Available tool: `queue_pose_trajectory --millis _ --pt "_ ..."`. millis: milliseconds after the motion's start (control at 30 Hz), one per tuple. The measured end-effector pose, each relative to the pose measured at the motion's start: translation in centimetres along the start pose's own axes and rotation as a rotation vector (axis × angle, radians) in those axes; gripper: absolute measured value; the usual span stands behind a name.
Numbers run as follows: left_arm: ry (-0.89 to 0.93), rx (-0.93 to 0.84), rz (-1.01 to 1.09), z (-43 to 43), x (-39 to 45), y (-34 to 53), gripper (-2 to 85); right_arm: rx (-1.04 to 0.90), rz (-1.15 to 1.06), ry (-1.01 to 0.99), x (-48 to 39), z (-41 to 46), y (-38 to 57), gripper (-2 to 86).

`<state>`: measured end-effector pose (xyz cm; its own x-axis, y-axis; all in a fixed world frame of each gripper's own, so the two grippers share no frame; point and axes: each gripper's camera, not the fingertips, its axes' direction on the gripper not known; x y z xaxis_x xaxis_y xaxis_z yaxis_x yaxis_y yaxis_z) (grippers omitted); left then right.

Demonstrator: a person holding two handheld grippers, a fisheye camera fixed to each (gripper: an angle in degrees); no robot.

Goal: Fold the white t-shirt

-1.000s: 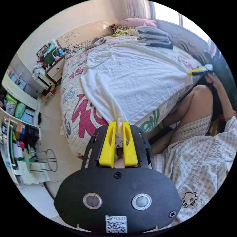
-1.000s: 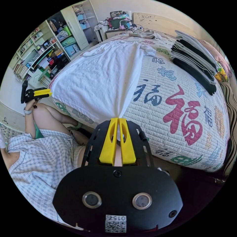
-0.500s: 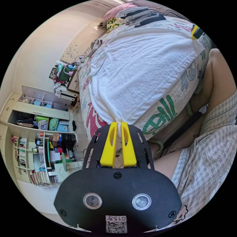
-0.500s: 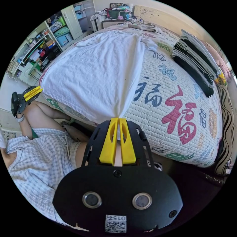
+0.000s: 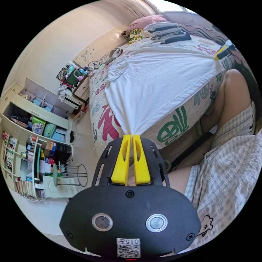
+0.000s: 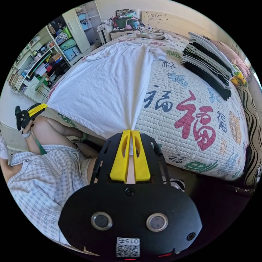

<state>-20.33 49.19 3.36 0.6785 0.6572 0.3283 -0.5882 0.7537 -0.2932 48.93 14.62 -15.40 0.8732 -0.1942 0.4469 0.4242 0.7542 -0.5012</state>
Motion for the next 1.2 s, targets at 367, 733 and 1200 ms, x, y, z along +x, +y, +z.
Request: queue_pose_trajectory --millis 367,733,1200 --pt "0.188 -0.129 0.002 1.1 -5.5 -2.9 2.5 -0.072 -0.007 -0.136 3.8 1.7 -0.7 2.1" --pt "0.162 0.234 -0.045 -7.6 -18.9 -12.6 7.4 0.391 0.068 -0.155 11.3 -7.5 -4.2 5.6" --pt "0.490 0.016 0.102 8.1 -20.6 -43.9 8.0 0.214 0.077 -0.208 15.7 -0.6 -30.6 10.2"
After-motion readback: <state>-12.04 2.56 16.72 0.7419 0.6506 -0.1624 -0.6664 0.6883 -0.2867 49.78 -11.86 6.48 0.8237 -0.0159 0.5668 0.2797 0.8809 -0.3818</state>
